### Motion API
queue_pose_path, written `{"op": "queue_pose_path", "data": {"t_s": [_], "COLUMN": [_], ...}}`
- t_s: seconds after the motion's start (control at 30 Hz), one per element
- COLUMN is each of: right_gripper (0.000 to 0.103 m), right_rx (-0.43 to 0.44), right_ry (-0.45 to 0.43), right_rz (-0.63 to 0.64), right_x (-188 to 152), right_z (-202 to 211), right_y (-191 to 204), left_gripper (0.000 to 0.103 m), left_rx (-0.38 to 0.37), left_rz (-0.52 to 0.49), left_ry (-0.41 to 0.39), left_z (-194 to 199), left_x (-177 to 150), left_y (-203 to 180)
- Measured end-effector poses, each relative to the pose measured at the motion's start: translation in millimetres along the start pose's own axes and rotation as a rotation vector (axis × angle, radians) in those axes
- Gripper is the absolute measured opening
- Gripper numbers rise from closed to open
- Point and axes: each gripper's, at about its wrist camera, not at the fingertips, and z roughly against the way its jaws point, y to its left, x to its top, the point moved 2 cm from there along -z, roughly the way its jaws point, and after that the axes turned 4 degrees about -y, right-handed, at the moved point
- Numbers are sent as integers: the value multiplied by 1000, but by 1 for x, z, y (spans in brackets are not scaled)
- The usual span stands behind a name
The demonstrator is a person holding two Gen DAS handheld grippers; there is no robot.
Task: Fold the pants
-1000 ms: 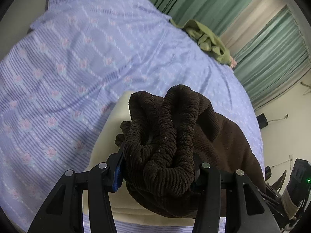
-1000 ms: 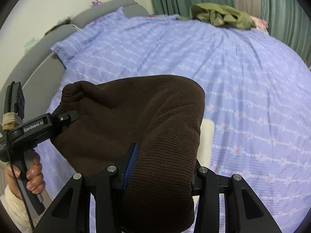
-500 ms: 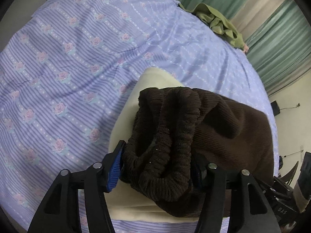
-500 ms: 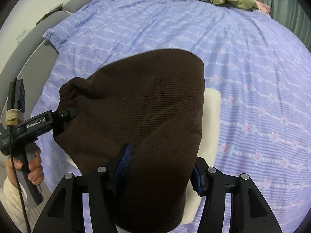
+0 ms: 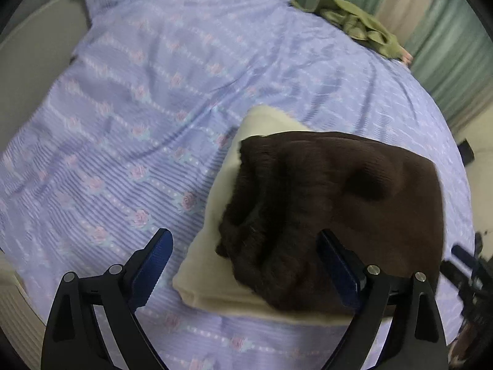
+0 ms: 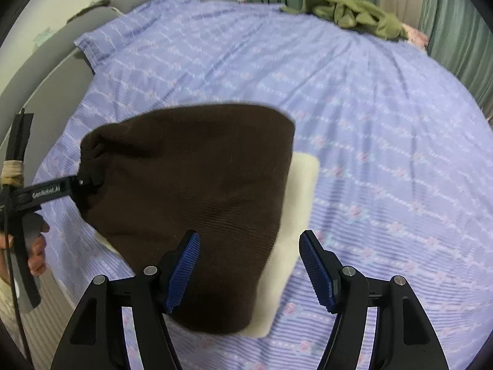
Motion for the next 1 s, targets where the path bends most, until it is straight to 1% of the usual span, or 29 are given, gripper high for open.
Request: {"op": "queue_pose_path", "data": {"t_s": [0.07, 0.17, 0.2, 0.23, 0.27, 0.3, 0.37, 0.4, 0.47, 0.53, 0.7, 0.8, 0.9, 1.0], "right_gripper": [68, 68, 71, 76, 78, 80, 80, 82, 85, 87, 87, 87, 88, 88], "right_rx": [5, 24, 28, 28, 25, 22, 28, 30, 31, 22, 6, -12, -34, -54], "right_ry": [-32, -80, -95, -106, -121, -133, -152, -160, -176, -195, -231, -260, -291, -311], "right_rz": [3, -3, -2, 1, 4, 3, -2, -4, -4, 1, -8, -23, -52, -77], "right_x": [1, 1, -2, -3, -7, -11, -21, -27, -39, -53, -93, -116, -140, -161], "right_z": [18, 50, 62, 72, 85, 98, 122, 135, 160, 185, 253, 293, 329, 357], "right_y": [-2, -9, -11, -13, -16, -20, -29, -34, -46, -61, -111, -142, -172, -197], "left_gripper": [95, 95, 95, 96, 98, 99, 99, 100, 102, 103, 103, 103, 103, 103], "left_rx": [3, 29, 37, 49, 53, 53, 46, 48, 71, 86, 53, 33, -2, -22], "left_rz": [-33, -68, -77, -86, -94, -110, -145, -164, -201, -211, -229, -237, -249, -290], "left_ry": [-32, -88, -106, -127, -143, -161, -189, -206, -247, -284, -353, -383, -392, -396], "left_z": [22, 59, 72, 89, 100, 117, 141, 152, 178, 202, 255, 281, 296, 310], "left_x": [-2, -5, -8, -12, -17, -25, -37, -44, -62, -79, -125, -151, -174, -198], "left_y": [-10, -28, -36, -46, -54, -68, -91, -104, -132, -160, -230, -270, -305, -345]}}
